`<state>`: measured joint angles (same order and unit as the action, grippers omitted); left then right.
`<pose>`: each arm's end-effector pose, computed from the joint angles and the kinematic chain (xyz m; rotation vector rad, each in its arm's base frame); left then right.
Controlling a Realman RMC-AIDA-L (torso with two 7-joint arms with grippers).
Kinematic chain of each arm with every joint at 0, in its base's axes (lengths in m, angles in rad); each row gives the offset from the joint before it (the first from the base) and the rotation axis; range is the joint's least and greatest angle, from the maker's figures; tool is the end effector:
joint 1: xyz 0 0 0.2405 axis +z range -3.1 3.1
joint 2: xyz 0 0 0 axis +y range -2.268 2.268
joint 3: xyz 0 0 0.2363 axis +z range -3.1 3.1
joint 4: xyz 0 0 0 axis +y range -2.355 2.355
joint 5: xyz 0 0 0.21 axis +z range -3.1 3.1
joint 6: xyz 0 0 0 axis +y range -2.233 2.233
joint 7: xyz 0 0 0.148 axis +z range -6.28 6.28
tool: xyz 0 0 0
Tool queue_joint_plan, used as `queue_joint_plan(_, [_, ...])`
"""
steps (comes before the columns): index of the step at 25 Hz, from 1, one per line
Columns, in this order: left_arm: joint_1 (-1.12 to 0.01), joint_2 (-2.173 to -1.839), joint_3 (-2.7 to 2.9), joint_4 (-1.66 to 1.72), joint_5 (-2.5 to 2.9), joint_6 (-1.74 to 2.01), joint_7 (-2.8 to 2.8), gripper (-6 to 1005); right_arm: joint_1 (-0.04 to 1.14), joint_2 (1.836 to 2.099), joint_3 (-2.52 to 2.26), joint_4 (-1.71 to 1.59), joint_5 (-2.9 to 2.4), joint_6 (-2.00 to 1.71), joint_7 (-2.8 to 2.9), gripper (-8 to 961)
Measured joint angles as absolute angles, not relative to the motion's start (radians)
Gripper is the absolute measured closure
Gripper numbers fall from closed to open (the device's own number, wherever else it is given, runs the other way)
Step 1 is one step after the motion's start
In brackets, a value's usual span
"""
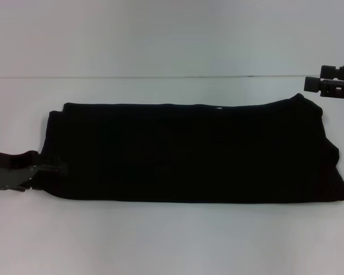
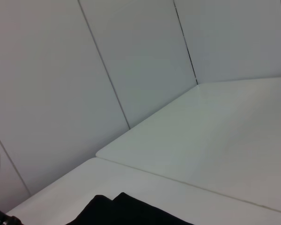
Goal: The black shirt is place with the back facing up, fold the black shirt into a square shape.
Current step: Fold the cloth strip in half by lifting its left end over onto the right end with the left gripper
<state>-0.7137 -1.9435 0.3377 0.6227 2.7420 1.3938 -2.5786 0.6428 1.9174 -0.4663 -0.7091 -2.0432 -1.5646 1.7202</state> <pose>-0.3175 0.3583 0.0638 -1.8578 -2.0395 -0.2043 0.2424 0.3771 0.1077 -2.4668 0.8596 0.7519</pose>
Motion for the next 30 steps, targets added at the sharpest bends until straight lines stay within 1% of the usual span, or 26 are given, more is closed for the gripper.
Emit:
queue_joint_plan(5, [-0.714,-1.944,0.332,0.622,2.736,1.387,-2.56,185,0.64,1.917,-0.466,-0.709,-2.043,-1.565,1.72,38])
queue_joint_plan(8, [-0.708,-1.944,0.331,0.625,2.725,1.379,-2.557,377,0.637,1.917,-0.465,-0.708,-2.043,-1.565,1.72,38])
queue_joint_plan(13, [-0.701,-1.944,0.33,0.628,2.724,1.366,-2.557,616,0.636,1.918,-0.463,-0.703,-2.042,-1.565,1.719,37])
queue_joint_plan(20, [-0.693,-1.948,0.33,0.628,2.724,1.363,-2.555,765,0.636,1.922,-0.455,-0.702,-2.042,-1.569,1.717,38])
queue_joint_plan(26, [-0.663,-1.956,0.317,0.66,2.722,1.362,-2.551,899,0.637,1.928,-0.455,-0.702,-2.04,-1.567,1.717,37])
queue_joint_plan(30, [-0.637,-1.959,0.276,0.693,2.697,1.367,-2.519,996,0.639,1.937,-0.455,-0.692,-2.004,-1.567,1.72,37])
